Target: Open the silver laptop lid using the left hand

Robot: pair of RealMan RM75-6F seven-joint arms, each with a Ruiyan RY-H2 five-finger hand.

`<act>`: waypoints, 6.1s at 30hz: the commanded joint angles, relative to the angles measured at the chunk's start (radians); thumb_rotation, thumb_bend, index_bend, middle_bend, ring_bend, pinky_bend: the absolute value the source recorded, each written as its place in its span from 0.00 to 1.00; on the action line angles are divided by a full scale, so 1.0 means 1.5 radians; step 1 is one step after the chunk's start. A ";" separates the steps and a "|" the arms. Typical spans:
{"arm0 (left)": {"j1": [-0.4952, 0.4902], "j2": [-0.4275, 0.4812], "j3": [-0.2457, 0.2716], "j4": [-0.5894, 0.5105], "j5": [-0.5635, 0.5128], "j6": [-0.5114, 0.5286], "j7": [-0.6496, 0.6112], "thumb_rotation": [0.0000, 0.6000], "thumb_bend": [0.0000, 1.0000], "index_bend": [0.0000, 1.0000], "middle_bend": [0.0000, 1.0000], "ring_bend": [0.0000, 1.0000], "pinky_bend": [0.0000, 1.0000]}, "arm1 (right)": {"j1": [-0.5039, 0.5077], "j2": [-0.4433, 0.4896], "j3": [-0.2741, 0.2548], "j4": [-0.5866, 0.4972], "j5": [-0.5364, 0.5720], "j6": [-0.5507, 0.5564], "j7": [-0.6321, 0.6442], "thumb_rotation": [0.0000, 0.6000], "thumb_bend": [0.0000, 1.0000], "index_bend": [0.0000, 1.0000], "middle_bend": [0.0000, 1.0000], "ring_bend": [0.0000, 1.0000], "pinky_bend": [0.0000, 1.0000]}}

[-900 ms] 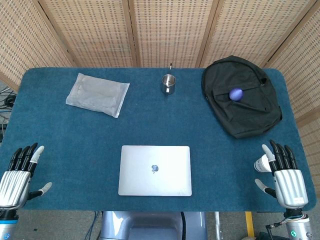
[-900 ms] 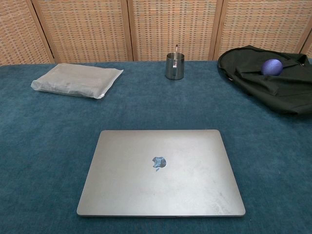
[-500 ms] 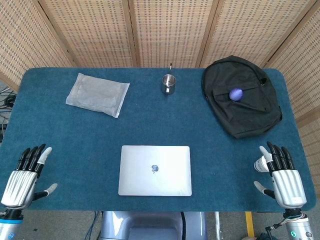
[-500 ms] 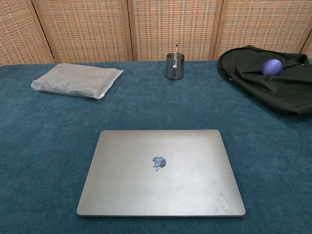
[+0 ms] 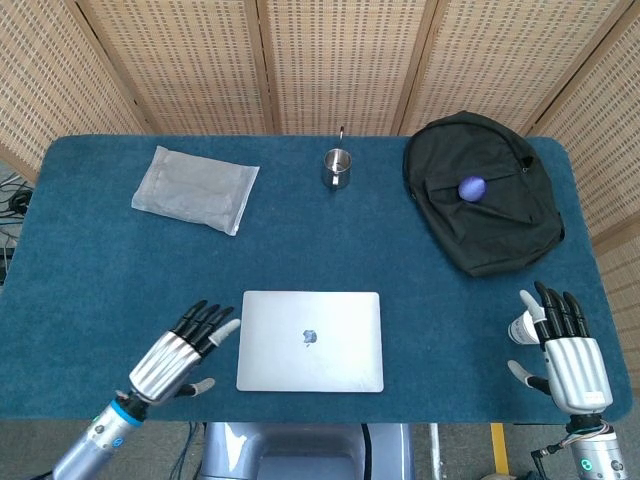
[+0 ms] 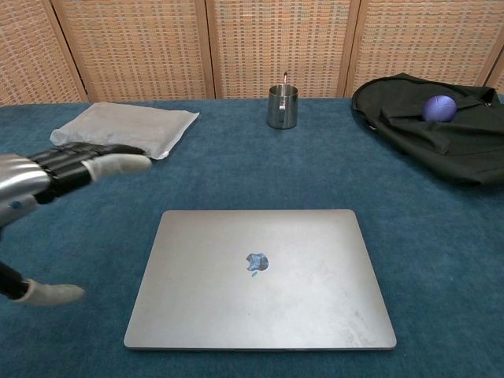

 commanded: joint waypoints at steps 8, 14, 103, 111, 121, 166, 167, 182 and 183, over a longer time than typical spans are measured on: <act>-0.152 -0.160 -0.023 0.116 0.025 -0.132 -0.040 1.00 0.00 0.00 0.00 0.00 0.00 | 0.002 -0.003 0.002 0.003 0.005 -0.001 0.003 1.00 0.00 0.05 0.00 0.00 0.00; -0.193 -0.202 -0.019 0.142 0.026 -0.154 -0.041 1.00 0.00 0.00 0.00 0.00 0.00 | 0.002 -0.002 0.001 0.002 0.005 -0.002 0.003 1.00 0.00 0.05 0.00 0.00 0.00; -0.273 -0.321 -0.011 0.215 -0.150 -0.192 0.149 1.00 0.24 0.00 0.00 0.00 0.00 | 0.006 0.015 0.003 0.004 0.023 -0.009 0.056 1.00 0.00 0.05 0.00 0.00 0.00; -0.273 -0.321 -0.013 0.215 -0.155 -0.184 0.153 1.00 0.36 0.00 0.00 0.00 0.00 | 0.006 0.016 0.002 0.005 0.023 -0.009 0.058 1.00 0.00 0.05 0.00 0.00 0.00; -0.274 -0.314 -0.017 0.214 -0.156 -0.173 0.157 1.00 0.38 0.00 0.00 0.00 0.00 | 0.007 0.016 0.002 0.004 0.023 -0.010 0.059 1.00 0.00 0.05 0.00 0.00 0.00; -0.289 -0.342 -0.152 0.308 -0.304 -0.136 0.232 1.00 0.46 0.00 0.00 0.00 0.00 | 0.084 -0.022 -0.046 0.073 -0.116 -0.089 0.065 1.00 0.06 0.18 0.06 0.00 0.07; -0.291 -0.338 -0.154 0.309 -0.308 -0.141 0.227 1.00 0.46 0.00 0.00 0.00 0.00 | 0.100 -0.026 -0.051 0.077 -0.127 -0.112 0.069 1.00 0.09 0.18 0.07 0.00 0.08; -0.324 -0.297 -0.169 0.293 -0.328 -0.169 0.176 1.00 0.46 0.00 0.00 0.00 0.00 | 0.250 -0.085 -0.059 0.103 -0.128 -0.307 0.172 1.00 0.88 0.20 0.14 0.06 0.20; -0.326 -0.295 -0.171 0.291 -0.331 -0.170 0.176 1.00 0.46 0.00 0.00 0.00 0.00 | 0.258 -0.095 -0.057 0.110 -0.118 -0.320 0.182 1.00 0.88 0.20 0.14 0.07 0.20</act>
